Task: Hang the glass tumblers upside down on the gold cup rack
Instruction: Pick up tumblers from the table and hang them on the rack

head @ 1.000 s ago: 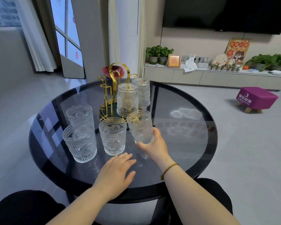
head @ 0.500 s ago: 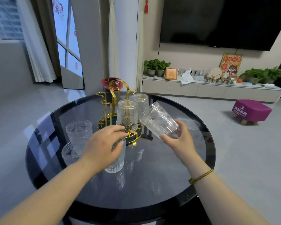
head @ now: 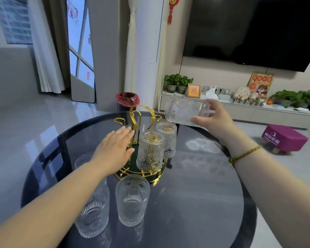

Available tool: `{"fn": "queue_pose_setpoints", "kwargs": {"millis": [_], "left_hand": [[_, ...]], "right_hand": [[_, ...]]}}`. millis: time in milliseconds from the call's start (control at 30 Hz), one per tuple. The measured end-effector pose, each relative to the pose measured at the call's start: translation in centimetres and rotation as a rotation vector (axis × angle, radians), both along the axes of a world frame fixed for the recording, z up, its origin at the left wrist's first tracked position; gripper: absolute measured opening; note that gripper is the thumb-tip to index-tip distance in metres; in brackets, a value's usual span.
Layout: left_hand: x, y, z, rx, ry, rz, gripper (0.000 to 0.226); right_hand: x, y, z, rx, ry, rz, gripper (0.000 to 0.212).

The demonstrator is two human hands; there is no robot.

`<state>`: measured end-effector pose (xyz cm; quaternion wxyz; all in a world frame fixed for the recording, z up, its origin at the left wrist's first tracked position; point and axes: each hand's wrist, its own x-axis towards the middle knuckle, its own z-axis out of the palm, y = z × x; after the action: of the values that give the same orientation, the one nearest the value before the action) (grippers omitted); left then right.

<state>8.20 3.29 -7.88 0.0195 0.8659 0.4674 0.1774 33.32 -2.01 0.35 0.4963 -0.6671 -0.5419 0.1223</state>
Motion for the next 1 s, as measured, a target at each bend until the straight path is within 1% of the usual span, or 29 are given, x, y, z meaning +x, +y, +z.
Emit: {"fn": "queue_pose_setpoints", "kwargs": {"millis": [100,200,333,533,700,867,1000], "left_hand": [[0.4,0.8,0.2,-0.016,-0.01,-0.011,0.058],[0.5,1.1,0.1,-0.028,-0.056,0.003,0.057],[0.4,1.2,0.2,-0.047,-0.087,0.025,0.054],[0.3,1.3,0.1,-0.047,-0.103,0.028,0.051],[0.5,1.5,0.0,0.019,-0.038,0.028,0.054],[0.0,1.6,-0.2,-0.008,-0.052,0.003,0.056],[-0.2,1.7,-0.1,-0.016,-0.07,-0.004,0.056]], "right_hand": [[-0.8,2.9,1.7,-0.015,-0.121,0.004,0.07],[-1.8,5.7,2.5,-0.084,-0.199,0.014,0.072],[-3.0,8.5,3.2,-0.177,-0.25,0.03,0.074],[-4.4,11.2,3.5,-0.256,-0.329,0.033,0.076],[-5.4,12.5,2.4,-0.342,-0.313,0.048,0.075],[-6.1,13.5,0.0,-0.438,-0.289,0.06,0.076],[-6.2,14.0,-1.6,-0.472,-0.294,0.064,0.077]]}}
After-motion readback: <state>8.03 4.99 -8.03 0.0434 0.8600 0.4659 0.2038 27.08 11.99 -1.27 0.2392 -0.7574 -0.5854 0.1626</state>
